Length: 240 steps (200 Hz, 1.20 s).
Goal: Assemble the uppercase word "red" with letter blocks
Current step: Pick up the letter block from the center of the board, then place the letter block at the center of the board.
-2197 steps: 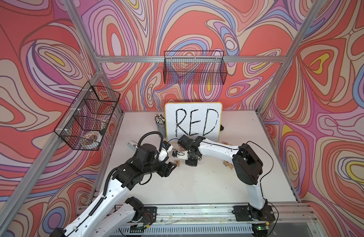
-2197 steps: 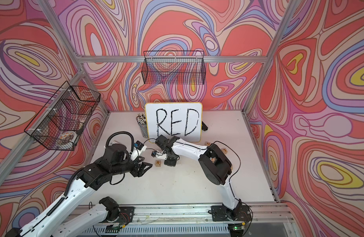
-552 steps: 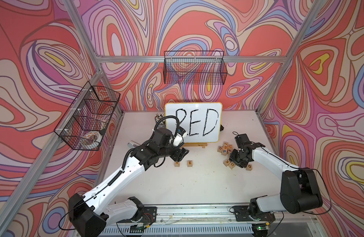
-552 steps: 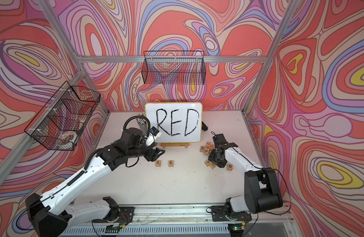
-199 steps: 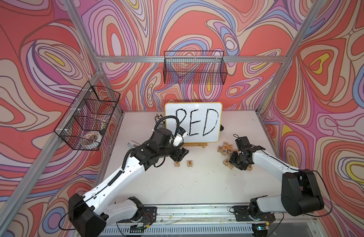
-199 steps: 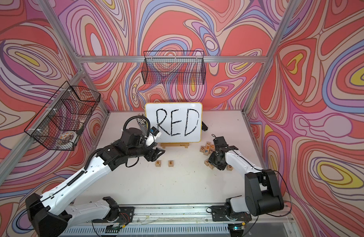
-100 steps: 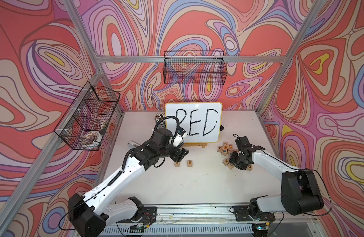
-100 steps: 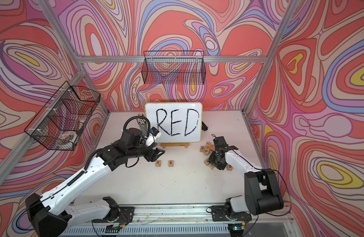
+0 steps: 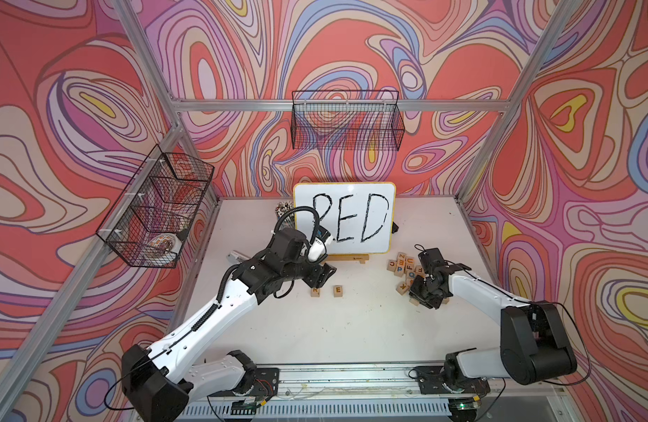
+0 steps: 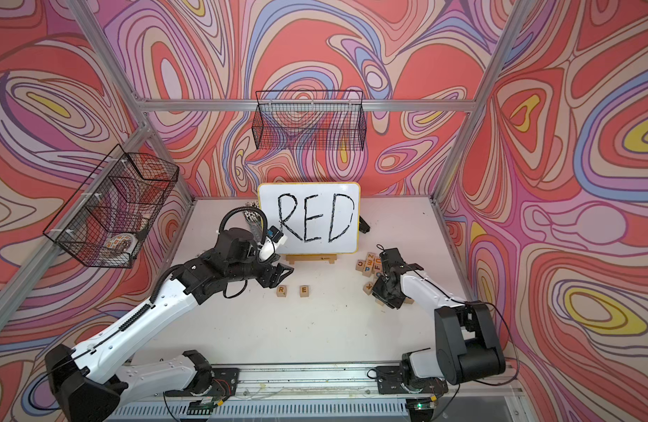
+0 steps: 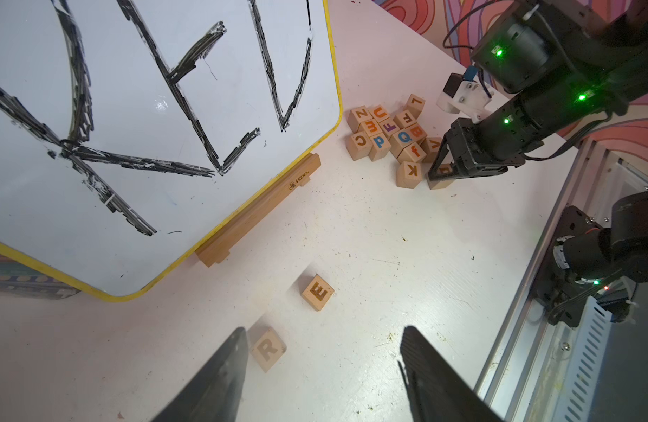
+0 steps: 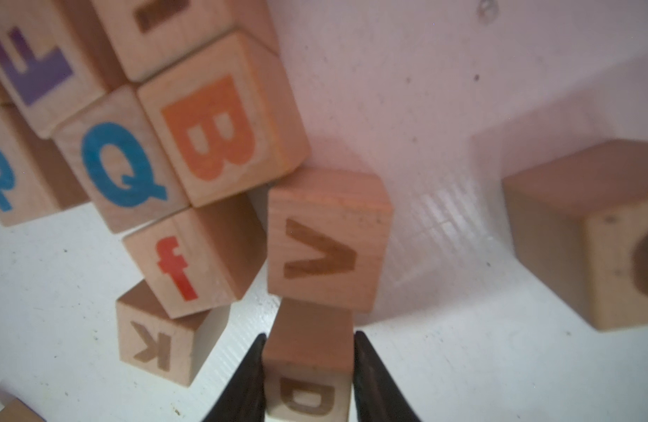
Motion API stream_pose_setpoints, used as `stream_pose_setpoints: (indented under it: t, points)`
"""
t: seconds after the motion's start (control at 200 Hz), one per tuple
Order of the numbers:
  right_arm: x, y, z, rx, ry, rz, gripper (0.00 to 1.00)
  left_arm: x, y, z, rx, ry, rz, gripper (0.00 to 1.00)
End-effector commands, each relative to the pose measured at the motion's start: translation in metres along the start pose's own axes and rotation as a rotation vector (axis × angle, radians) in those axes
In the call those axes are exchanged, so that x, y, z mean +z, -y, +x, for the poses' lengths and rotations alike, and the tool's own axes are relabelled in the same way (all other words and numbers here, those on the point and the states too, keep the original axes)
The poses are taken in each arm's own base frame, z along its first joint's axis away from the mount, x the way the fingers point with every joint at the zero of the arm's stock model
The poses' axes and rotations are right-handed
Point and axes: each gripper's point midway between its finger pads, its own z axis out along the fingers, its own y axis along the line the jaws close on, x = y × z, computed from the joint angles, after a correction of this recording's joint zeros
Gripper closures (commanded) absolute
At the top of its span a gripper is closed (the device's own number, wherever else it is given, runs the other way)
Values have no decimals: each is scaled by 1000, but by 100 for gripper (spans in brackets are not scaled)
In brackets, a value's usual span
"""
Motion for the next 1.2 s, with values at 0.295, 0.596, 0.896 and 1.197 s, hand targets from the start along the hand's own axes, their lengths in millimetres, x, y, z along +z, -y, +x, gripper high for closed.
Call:
stream_pose_setpoints:
  t: [0.295,0.596,0.896,1.197]
  points:
    - [-39,-3,-11,-200,50,14,87,-5,1,-1,27,18,-6,31]
    - [-64,-49,5,-416,94,-33,87,-8,-2,-2,23,28,-23,31]
    - [-55,-107,28,-709,103,-40,85,-8,-13,-2,3,29,-55,31]
    - [-47,-143,44,-932,69,-96,86,-12,-26,-5,-34,44,-70,31]
